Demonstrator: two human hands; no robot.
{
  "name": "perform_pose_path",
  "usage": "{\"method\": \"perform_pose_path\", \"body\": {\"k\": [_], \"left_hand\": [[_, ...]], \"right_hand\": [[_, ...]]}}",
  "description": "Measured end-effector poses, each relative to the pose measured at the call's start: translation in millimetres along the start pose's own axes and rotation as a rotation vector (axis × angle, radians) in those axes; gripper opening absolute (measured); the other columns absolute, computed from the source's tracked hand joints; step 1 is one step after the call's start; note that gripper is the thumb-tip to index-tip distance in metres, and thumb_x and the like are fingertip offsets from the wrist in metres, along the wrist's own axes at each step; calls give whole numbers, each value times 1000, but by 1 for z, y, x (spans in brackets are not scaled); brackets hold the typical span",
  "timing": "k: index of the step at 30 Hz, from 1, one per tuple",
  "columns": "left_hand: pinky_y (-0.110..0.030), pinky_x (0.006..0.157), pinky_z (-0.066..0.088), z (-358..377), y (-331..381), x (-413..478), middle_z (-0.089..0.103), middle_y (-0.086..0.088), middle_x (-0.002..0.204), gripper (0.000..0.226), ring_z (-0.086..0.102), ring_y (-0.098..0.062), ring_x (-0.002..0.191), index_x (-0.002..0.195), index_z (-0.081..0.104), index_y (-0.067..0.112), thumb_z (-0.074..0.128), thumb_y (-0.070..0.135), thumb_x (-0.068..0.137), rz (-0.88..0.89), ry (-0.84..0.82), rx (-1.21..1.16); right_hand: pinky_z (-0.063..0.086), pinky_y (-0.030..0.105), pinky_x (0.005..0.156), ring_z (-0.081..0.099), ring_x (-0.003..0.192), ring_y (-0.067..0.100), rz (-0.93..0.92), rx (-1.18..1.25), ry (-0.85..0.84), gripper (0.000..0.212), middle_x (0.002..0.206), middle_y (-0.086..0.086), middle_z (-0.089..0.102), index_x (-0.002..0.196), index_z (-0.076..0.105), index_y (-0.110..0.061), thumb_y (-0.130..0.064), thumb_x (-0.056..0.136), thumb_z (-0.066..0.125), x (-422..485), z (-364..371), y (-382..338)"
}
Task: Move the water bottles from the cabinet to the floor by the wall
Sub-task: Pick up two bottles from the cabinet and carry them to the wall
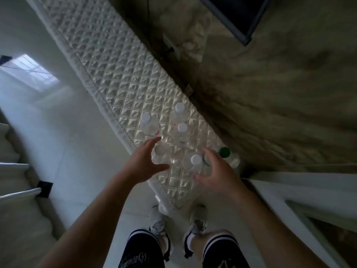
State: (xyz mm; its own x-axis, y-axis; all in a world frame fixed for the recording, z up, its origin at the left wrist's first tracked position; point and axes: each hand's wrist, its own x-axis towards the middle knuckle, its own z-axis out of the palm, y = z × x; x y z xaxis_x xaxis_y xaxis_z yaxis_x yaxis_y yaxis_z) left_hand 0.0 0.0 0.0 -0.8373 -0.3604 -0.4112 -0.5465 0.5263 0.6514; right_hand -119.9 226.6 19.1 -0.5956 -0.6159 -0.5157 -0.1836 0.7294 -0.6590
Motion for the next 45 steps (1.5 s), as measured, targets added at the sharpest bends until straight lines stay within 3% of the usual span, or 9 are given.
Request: {"method": "perform_pose_path", "body": {"k": [9, 15, 21, 32, 39, 42, 45], "left_hand": [[-36, 101, 46, 30, -34, 25, 51, 4, 139, 87, 55, -15, 117, 138, 44, 31, 87, 36, 63, 14, 51, -25], [-43, 101, 47, 32, -34, 31, 53, 5, 138, 82, 54, -16, 119, 135, 46, 33, 88, 34, 64, 22, 63, -47], [-40, 104, 45, 22, -29, 23, 51, 5, 139, 80, 52, -14, 120, 136, 47, 30, 87, 31, 66, 38, 50, -47], [-35, 102, 45, -24, 9, -19, 56, 3, 136, 80, 55, -14, 119, 134, 51, 26, 89, 27, 63, 90, 117, -49], [-28, 95, 46, -65, 60, -71, 59, 7, 130, 80, 55, -7, 110, 132, 50, 30, 89, 25, 62, 101, 177, -81], [-33, 91, 51, -84, 81, -97, 62, 8, 124, 77, 59, -12, 106, 127, 48, 35, 89, 28, 63, 86, 213, -92], [-34, 87, 52, -98, 100, -121, 61, 10, 117, 74, 60, -15, 102, 123, 46, 31, 88, 28, 63, 67, 258, -106]], "right_hand": [[34, 21, 105, 36, 129, -2, -5, 98, 29, 90, 148, -16, 35, 145, 28, -37, -27, 73, 81, 32, 35, 25], [39, 30, 108, 43, 130, 5, -26, 59, 91, 78, 142, -13, 45, 140, 39, -31, -22, 74, 81, 39, 43, 28], [39, 24, 101, 48, 124, 9, -52, -25, 122, 75, 136, -8, 52, 135, 46, -26, -24, 71, 83, 36, 44, 21], [36, 15, 91, 48, 115, 1, -71, -3, 177, 73, 132, -13, 52, 133, 48, -28, -24, 70, 84, -11, 12, -27], [43, 24, 93, 50, 116, 6, -139, 14, 223, 70, 131, -10, 54, 131, 49, -29, -25, 71, 83, -62, -31, -76], [48, 35, 96, 54, 117, 12, -198, 35, 248, 68, 127, -6, 57, 128, 52, -25, -25, 68, 84, -87, -53, -97], [49, 37, 96, 55, 114, 12, -235, 80, 260, 68, 124, -6, 58, 127, 53, -23, -23, 67, 85, -110, -72, -116]]}}
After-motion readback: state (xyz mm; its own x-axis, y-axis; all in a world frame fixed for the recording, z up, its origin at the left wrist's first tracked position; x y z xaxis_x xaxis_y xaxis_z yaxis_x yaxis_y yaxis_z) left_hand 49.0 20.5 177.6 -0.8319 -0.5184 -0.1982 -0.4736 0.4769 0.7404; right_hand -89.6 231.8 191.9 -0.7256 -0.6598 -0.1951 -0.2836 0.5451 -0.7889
